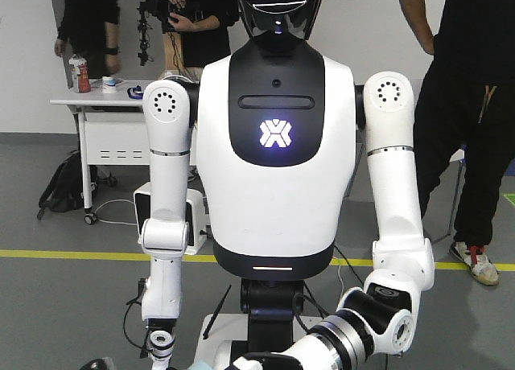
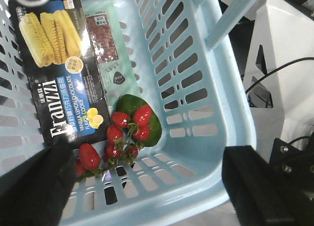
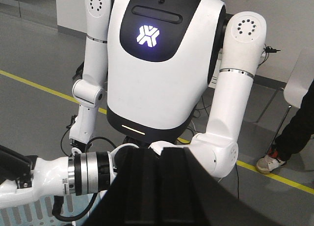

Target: Pick snacks and fruit into basket

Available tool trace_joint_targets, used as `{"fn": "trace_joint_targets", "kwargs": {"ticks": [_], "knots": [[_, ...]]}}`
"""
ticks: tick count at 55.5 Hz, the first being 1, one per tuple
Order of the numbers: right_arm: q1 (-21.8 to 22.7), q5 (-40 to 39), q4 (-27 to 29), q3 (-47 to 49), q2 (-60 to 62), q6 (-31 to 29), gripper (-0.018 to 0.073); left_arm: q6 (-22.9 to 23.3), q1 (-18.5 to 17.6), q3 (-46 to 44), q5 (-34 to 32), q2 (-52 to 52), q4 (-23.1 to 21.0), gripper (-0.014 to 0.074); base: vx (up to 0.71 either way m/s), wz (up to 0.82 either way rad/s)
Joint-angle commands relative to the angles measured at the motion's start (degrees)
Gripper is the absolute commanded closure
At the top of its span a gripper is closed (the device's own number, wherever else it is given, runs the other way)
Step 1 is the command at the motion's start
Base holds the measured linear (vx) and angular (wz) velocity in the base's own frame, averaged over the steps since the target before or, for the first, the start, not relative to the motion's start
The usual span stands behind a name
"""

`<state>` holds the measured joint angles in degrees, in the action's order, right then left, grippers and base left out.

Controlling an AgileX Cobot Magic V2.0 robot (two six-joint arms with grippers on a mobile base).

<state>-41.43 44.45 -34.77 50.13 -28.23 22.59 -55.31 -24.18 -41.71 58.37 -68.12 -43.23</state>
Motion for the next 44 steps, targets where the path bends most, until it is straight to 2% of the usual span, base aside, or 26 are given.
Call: {"fn": "trace_joint_targets", "kwargs": {"ticks": [1, 6, 11, 21, 26, 35, 44], "knots": [[0.43, -3.85, -2.55, 1.65, -0.44, -0.4, 0.0566, 0.11, -0.36, -3.64, 1.77, 1.23, -3.21, -0.0074, 0.0, 0.0], [0.43, -3.4, -2.49, 1.65, -0.44, -0.4, 0.0566, 3.11, -0.36, -6.84, 2.97, 1.23, -1.22, 0.0011, 0.0, 0.0], [0.43, -2.11, -2.49, 1.65, -0.44, -0.4, 0.0566, 8.17, -0.36, -11.03, 3.32, 1.23, 3.81, 0.0141, 0.0, 0.0], [0.43, -0.96, -1.9, 1.65, -0.44, -0.33, 0.0566, 20.15, -0.31, -17.99, 4.91, 1.29, 19.16, 0.0457, 0.0, 0.0], [0.43, -0.9, -0.61, 1.65, -0.44, -0.33, 0.0566, 26.99, -0.31, -18.99, 3.04, 3.33, 25.22, 0.0603, 0.0, 0.0], [0.43, -0.85, 1.1, 1.65, -0.44, -0.33, 0.0566, 40.5, -0.31, -18.87, -5.95, 12.06, 34.9, 0.06, 0.0, 0.0], [0.43, -1.1, 1.19, 1.65, -0.44, -0.33, 0.0566, 54.35, -0.31, -16.74, -16.22, 23.83, 46.38, 0.0598, 0.0, 0.0]]}}
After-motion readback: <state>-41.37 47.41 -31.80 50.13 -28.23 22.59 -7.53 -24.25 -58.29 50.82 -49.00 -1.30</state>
